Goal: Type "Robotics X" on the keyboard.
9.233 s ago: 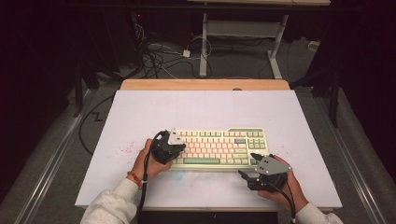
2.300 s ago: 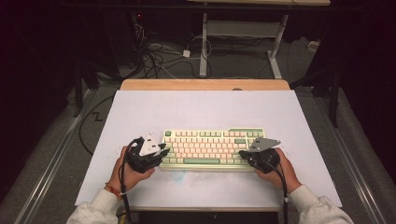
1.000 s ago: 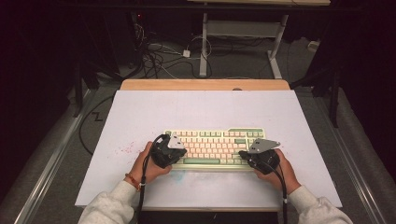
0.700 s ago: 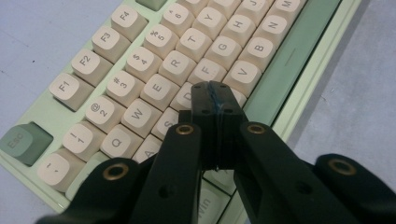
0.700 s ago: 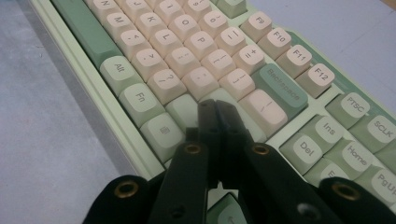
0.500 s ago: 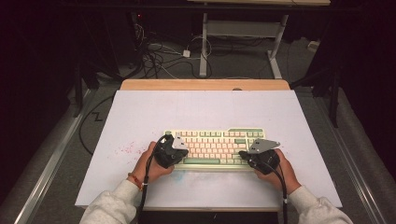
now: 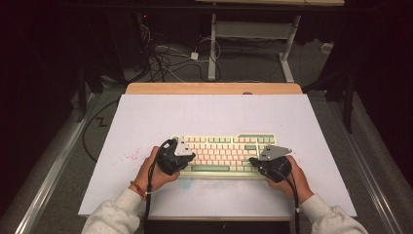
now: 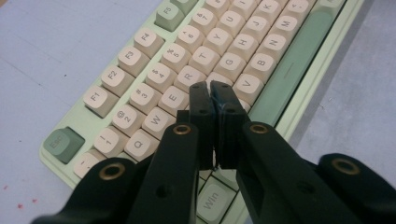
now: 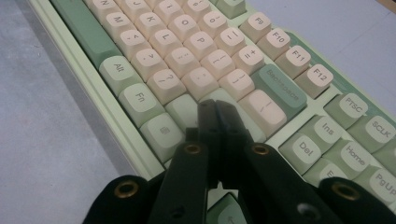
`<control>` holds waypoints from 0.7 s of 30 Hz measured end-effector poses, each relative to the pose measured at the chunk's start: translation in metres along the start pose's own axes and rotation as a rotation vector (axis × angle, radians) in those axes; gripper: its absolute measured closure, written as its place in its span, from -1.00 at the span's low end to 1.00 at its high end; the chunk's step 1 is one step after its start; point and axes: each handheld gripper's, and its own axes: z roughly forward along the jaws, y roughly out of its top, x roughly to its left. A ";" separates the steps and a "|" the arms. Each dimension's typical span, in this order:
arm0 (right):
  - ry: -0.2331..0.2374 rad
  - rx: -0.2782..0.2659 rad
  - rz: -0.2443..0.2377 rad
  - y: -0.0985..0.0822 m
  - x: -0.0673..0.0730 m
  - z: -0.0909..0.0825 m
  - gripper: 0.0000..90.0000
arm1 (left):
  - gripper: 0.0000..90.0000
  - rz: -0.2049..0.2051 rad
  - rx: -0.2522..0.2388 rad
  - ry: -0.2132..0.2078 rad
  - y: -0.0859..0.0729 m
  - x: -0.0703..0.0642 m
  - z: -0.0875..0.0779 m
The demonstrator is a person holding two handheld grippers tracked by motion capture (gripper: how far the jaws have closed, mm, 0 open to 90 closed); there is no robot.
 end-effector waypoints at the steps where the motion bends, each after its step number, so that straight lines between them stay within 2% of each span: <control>1: 0.000 0.001 0.002 0.000 0.000 0.000 1.00 | 0.89 -0.001 -0.003 0.004 0.000 0.000 0.000; 5: -0.004 0.000 0.002 0.000 0.000 0.000 1.00 | 0.85 0.000 -0.016 0.022 -0.001 0.001 -0.002; 13: 0.000 -0.013 0.011 0.000 0.000 -0.002 1.00 | 0.74 0.006 -0.026 0.032 -0.001 0.001 -0.002; 18: -0.007 -0.052 0.014 0.004 -0.001 -0.008 1.00 | 0.55 0.004 -0.041 0.047 -0.001 0.001 -0.002; 21: -0.009 -0.078 0.025 0.005 -0.003 -0.013 1.00 | 0.37 -0.007 -0.054 0.061 -0.001 0.002 -0.002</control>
